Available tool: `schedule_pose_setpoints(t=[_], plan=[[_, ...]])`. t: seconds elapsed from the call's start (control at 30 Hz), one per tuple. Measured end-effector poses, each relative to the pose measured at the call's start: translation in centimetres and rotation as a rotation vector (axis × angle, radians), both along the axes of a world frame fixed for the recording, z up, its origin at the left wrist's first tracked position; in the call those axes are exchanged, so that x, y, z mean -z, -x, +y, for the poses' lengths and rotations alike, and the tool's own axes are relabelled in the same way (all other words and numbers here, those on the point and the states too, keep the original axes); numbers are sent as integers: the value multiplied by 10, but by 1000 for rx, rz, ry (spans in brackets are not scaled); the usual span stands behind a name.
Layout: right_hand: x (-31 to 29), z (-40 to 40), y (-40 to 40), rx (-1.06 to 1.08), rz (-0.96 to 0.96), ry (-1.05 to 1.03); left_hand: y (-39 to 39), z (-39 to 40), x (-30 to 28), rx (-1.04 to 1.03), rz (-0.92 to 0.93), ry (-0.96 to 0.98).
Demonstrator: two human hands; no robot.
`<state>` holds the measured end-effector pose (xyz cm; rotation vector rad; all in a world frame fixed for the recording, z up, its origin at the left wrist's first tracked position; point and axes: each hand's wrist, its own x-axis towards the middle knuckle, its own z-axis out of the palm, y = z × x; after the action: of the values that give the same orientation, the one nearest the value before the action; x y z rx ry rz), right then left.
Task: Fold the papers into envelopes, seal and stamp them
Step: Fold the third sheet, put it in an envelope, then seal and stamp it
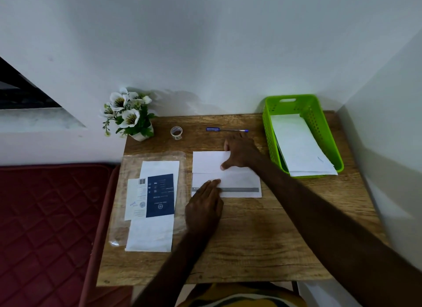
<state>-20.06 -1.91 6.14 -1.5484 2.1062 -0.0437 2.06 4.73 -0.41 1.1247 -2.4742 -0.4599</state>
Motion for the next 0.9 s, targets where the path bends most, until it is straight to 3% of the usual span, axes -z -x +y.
schedule_pose_setpoints(t=[0.27, 0.6, 0.77, 0.9], plan=[[-5, 6, -7, -60, -18, 64, 2, -3, 1, 26, 2, 52], [-2, 40, -17, -262, 248, 349, 7, -9, -32, -148, 160, 226], [18, 63, -33, -111, 172, 451, 11, -18, -33, -207, 73, 117], [47, 78, -33, -333, 260, 445, 18, -34, -18, -121, -89, 45]])
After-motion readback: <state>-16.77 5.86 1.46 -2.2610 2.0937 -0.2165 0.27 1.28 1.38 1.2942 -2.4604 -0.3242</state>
